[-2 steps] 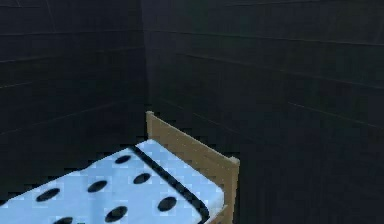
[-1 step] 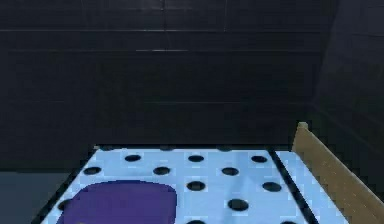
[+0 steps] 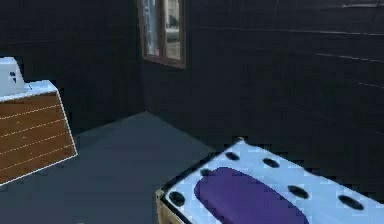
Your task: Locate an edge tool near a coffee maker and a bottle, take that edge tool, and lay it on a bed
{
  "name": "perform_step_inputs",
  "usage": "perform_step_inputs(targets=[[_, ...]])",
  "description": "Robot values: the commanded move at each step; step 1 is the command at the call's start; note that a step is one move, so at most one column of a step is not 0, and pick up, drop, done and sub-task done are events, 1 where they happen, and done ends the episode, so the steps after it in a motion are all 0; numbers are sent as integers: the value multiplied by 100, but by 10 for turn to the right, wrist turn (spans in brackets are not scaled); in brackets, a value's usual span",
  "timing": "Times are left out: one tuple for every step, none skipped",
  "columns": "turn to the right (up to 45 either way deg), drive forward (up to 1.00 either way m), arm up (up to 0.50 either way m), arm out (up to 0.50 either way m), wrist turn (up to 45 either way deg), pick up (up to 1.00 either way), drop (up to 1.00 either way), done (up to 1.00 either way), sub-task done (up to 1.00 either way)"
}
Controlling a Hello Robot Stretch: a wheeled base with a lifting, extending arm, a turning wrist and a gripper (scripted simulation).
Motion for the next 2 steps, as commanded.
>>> perform_step_inputs(targets=[[-450,0,0,0,0,0,0,0,0],[-240,0,0,0,0,0,0,0,0]])
